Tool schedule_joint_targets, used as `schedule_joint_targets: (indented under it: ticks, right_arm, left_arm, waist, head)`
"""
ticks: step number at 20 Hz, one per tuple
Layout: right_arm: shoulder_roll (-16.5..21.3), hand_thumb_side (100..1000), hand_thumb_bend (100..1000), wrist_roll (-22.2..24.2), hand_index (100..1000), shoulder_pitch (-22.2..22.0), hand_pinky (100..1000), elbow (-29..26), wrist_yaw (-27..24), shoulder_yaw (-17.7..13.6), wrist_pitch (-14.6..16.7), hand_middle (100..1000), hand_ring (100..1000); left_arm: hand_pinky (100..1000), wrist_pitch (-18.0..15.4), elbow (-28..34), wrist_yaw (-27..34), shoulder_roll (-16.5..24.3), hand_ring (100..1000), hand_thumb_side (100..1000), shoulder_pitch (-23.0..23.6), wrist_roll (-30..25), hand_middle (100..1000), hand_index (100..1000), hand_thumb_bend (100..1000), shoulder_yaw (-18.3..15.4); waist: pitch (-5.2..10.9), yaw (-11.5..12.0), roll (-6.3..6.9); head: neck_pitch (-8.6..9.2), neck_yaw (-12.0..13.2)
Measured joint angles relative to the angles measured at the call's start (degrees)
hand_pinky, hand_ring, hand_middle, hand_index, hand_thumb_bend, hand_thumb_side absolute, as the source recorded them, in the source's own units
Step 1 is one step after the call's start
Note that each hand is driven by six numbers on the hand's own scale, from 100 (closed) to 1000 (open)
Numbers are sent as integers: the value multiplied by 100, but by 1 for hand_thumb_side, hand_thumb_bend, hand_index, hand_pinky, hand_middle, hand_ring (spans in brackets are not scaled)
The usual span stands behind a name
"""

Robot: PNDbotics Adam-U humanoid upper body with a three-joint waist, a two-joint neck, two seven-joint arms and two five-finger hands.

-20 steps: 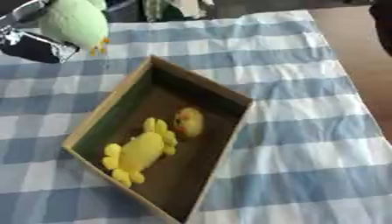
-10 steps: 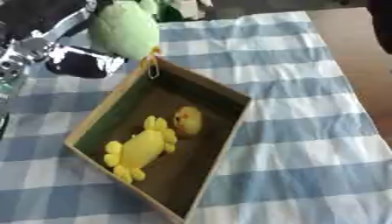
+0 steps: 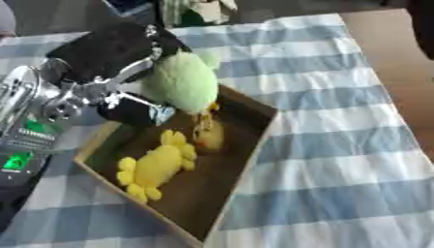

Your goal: Pick up objects on the table and place them in the box.

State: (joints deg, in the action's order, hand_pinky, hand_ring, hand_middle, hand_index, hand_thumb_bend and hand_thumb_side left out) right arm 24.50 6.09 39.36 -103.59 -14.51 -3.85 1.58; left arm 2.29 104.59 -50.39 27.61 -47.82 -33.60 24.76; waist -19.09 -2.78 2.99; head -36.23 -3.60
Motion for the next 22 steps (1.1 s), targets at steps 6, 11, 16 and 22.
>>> schedule_joint_targets:
  ticks: [6, 11, 16, 22]
  right_arm:
    - [-6, 859, 100, -34, 841, -10, 849, -53, -24, -5, -14, 678, 781]
    - [-5, 858, 100, -55, 840, -11, 849, -68, -27, -20, -10, 677, 782]
    - [-5, 855, 100, -56, 840, -51, 849, -68, -28, -33, -11, 677, 782]
    - [-5, 852, 100, -63, 839, -60, 849, -68, -28, -36, -20, 676, 781]
  left_arm:
    - [597, -314, -473, -264, -58, 758, 532, 151, -524, 713, 862, 100, 201]
    - [735, -585, -598, -505, -95, 883, 869, 192, -1024, 858, 983, 296, 227]
    - [816, -679, -456, -659, -97, 950, 1000, 208, -1482, 919, 1000, 502, 157]
    - [857, -501, -180, -808, -98, 983, 1000, 290, -1559, 957, 1000, 438, -61]
  waist:
    - [0, -6, 1]
    - [-1, -1, -29]
    - [-1, 10, -31]
    - [0, 34, -54]
  head:
    - [1, 33]
    - [-2, 48]
    - [-2, 45]
    - [-3, 38]
